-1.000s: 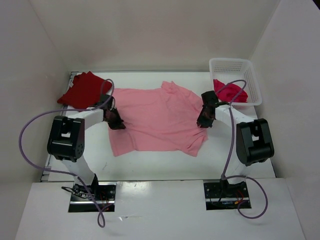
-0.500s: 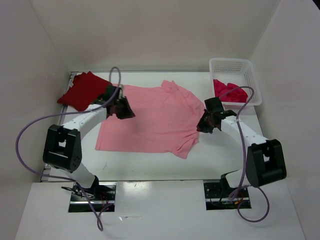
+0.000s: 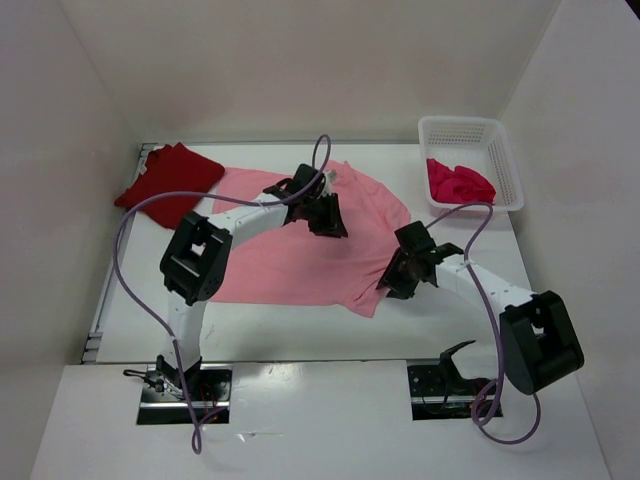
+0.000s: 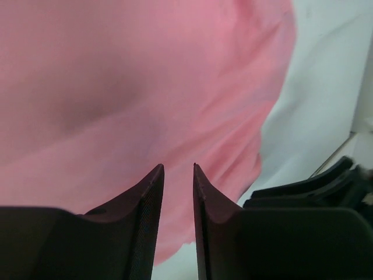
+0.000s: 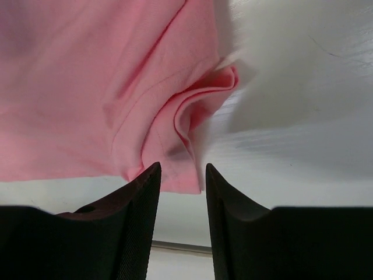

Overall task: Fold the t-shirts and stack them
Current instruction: Flatten out the tshirt

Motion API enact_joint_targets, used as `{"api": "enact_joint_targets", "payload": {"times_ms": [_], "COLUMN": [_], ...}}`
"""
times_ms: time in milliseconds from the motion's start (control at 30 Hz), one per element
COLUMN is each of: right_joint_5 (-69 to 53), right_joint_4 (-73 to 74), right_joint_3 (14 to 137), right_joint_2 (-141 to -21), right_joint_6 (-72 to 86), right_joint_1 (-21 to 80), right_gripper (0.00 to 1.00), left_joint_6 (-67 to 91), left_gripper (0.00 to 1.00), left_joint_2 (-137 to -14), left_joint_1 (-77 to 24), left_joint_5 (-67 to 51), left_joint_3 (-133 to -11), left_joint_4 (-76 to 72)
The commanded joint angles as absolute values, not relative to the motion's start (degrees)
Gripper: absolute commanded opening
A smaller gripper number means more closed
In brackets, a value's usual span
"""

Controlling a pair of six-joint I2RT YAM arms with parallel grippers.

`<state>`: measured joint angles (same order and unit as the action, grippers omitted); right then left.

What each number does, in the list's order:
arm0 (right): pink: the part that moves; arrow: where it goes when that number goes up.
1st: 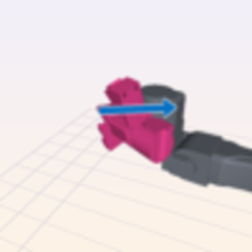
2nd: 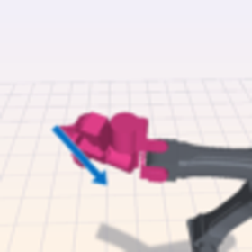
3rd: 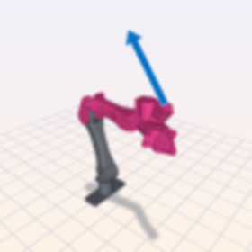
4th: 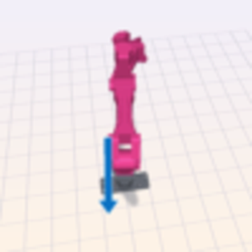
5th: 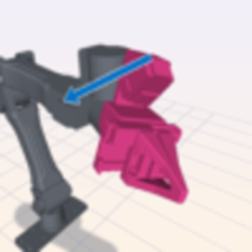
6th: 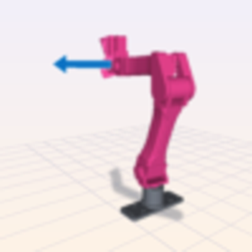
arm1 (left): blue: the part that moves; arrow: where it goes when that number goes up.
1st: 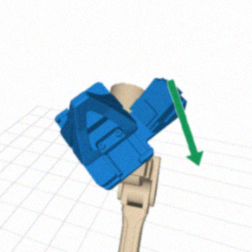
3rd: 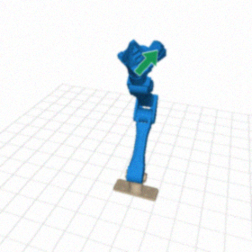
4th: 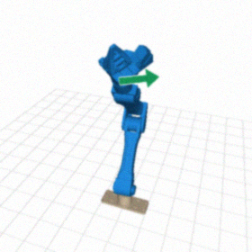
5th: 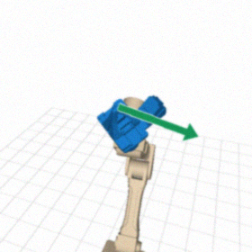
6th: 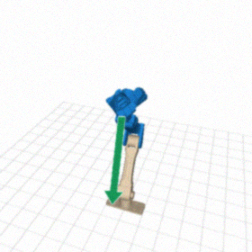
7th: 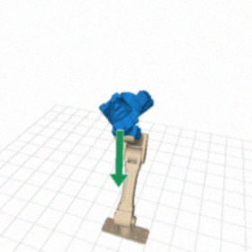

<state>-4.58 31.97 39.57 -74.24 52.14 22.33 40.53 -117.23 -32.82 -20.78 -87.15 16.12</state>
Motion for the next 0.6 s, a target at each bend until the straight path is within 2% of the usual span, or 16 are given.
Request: {"api": "enact_joint_targets", "payload": {"times_ms": [0,233,300,367,400,467,567], "right_joint_5": [-4.0,-2.7,-1.6,-1.0,-1.0,-1.0,-0.4], "right_joint_4": [28.3,24.4,24.4,24.4,25.0,25.0,25.0], "right_joint_3": [38.7,40.0,40.5,41.2,41.2,40.5,40.0], "right_joint_2": [-72.5,-78.8,-79.5,-79.5,-79.5,-79.5,-78.8], "right_joint_6": [54.9,53.0,52.4,51.9,51.9,51.9,51.9], "right_joint_1": [22.6,22.6,22.6,22.6,22.6,22.6,22.6], "right_gripper": [0.42,0.3,0.3,0.34,0.4,0.45,0.47], "left_joint_6": [39.0,38.4,38.4,38.4,38.4,38.4,38.4], "left_gripper": [0.34,0.35,0.35,0.35,0.35,0.35,0.35], "left_joint_2": [-120.8,-130.3,-132.1,-133.9,-134.5,-136.0,-138.3], "left_joint_1": [-33.9,-35.8,-35.8,-35.8,-35.8,-35.8,-35.2], "left_joint_5": [-23.5,-25.0,-25.0,-25.0,-24.4,-23.0,-21.9], "left_joint_3": [-93.6,-101.9,-103.5,-105.2,-106.1,-108.2,-111.1], "left_joint_4": [14.5,15.0,14.4,15.0,15.0,15.0,16.3]}}
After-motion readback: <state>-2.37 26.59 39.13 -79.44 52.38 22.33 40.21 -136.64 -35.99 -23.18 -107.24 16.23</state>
